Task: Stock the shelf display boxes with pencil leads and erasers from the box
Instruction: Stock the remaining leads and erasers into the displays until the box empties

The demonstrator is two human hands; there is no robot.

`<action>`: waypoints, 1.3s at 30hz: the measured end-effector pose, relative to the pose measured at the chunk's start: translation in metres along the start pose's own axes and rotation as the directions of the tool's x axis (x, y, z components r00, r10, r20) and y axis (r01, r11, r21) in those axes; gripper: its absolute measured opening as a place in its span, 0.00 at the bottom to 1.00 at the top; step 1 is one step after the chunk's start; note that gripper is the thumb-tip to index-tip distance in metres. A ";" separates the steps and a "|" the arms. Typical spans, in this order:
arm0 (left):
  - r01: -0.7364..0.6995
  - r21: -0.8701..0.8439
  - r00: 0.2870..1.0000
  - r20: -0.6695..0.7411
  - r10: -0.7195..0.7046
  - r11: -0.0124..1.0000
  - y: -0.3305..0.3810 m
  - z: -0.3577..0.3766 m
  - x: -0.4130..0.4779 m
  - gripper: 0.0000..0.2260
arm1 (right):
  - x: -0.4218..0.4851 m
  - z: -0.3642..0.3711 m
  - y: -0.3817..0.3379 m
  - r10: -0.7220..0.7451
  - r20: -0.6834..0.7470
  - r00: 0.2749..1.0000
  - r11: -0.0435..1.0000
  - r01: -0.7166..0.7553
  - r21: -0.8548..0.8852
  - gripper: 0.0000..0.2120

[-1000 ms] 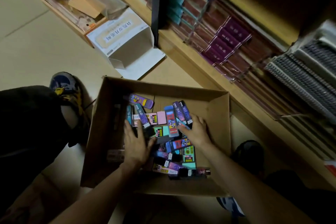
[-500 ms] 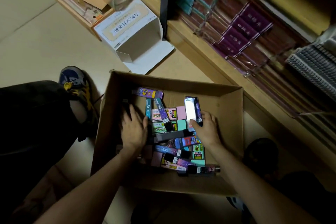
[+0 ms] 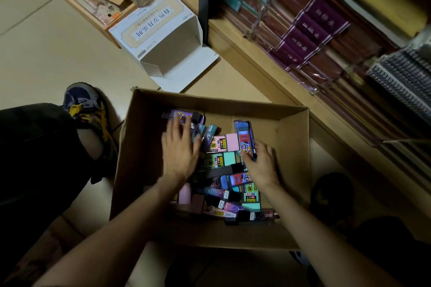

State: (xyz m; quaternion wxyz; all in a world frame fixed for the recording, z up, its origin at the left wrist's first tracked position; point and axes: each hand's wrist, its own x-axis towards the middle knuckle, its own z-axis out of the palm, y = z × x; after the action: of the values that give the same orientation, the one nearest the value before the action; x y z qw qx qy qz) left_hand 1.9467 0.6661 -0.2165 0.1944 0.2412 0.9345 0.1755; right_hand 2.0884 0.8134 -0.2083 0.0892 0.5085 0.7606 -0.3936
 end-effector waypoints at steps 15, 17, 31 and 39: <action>0.052 0.069 0.987 0.148 -0.061 0.996 0.014 0.009 -0.016 0.31 | 0.008 0.008 -0.009 0.160 0.038 0.986 0.969 -0.164 0.185 0.17; 0.054 0.030 0.985 0.163 -0.058 0.998 0.008 0.005 -0.015 0.30 | 0.010 0.006 -0.014 0.208 0.039 0.977 0.938 -0.211 0.275 0.08; 0.085 -0.300 0.942 0.334 0.021 0.950 -0.016 -0.010 0.012 0.21 | 0.020 0.003 -0.016 0.269 0.164 0.949 0.863 -0.313 0.397 0.12; 0.036 -0.307 0.944 0.323 0.069 0.951 -0.025 -0.011 0.011 0.20 | 0.011 -0.005 -0.015 0.235 0.282 0.930 0.791 -0.352 0.500 0.12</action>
State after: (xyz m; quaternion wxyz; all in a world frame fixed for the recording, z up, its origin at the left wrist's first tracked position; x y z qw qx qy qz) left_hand 1.9229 0.6488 -0.2203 0.3818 0.2418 0.8476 0.2780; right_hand 2.0722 0.8220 -0.2031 0.0799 0.5817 0.5155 -0.6241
